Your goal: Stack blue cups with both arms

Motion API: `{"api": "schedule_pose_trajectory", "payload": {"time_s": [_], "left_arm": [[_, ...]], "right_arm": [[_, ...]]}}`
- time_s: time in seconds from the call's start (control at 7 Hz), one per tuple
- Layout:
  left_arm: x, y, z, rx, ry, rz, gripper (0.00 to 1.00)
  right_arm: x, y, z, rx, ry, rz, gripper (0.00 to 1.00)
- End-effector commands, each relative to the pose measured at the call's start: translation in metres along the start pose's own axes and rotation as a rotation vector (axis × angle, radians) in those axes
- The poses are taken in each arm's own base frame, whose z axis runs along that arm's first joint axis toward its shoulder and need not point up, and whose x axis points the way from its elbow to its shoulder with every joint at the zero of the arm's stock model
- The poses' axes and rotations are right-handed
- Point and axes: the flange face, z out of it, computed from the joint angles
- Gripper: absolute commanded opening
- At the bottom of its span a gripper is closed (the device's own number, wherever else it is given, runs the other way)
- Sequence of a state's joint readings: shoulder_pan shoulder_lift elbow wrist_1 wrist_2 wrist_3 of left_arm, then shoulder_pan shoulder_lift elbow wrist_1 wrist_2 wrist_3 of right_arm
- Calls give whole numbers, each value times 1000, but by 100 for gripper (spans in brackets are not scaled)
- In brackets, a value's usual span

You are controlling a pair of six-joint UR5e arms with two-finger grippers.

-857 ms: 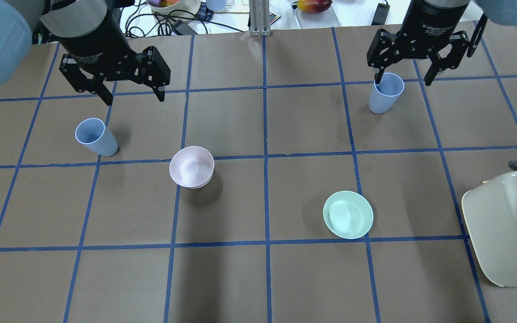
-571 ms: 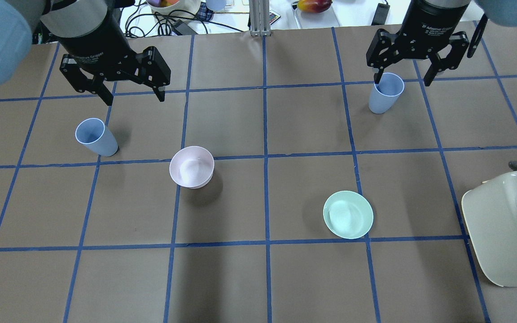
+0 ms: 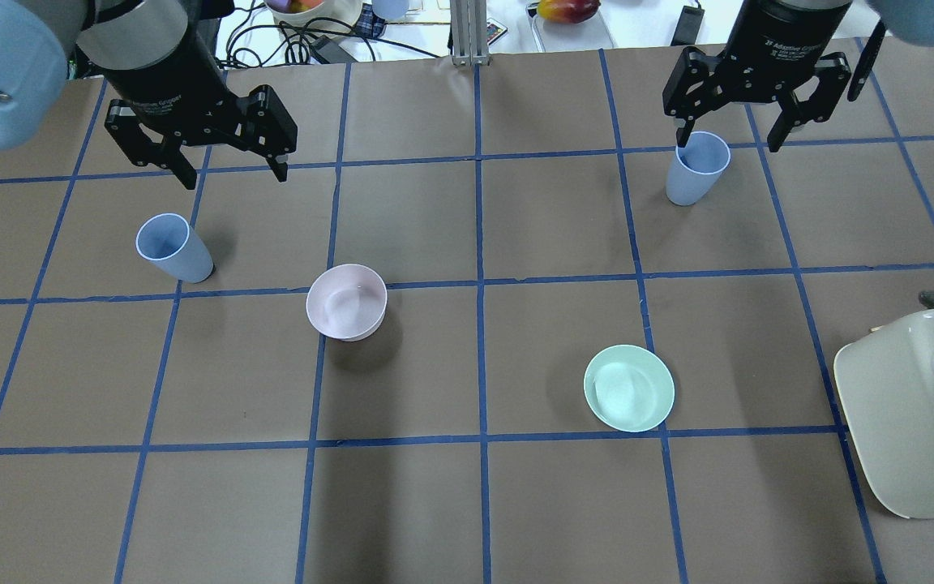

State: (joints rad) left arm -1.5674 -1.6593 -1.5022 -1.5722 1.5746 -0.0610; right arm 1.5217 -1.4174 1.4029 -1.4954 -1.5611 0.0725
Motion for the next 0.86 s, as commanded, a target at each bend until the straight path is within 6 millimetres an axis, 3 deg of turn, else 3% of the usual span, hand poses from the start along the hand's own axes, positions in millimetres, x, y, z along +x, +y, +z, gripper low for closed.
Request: {"api": "schedule_pose_trajectory", "payload": {"time_s": [0.0, 0.14, 0.29, 0.43, 0.57, 0.71], "left_arm": [[-87, -53, 95, -48, 5, -38, 100], [-112, -68, 133, -33, -5, -62, 100], [-123, -73, 165, -59, -95, -40, 100], [-126, -84, 186, -48, -117, -18, 89], [-128, -91, 205, -58, -119, 1, 89], [-128, -97, 216, -54, -119, 6, 78]], "right_arm": [[-1, 1, 2, -7, -1, -2, 100], [0, -4, 7, -11, 3, -14, 100], [1, -8, 12, -17, 0, -12, 100], [8, -16, 19, -25, 8, -25, 100], [13, -24, 17, 9, -1, -65, 100], [30, -54, 38, 18, -1, -44, 100]]}}
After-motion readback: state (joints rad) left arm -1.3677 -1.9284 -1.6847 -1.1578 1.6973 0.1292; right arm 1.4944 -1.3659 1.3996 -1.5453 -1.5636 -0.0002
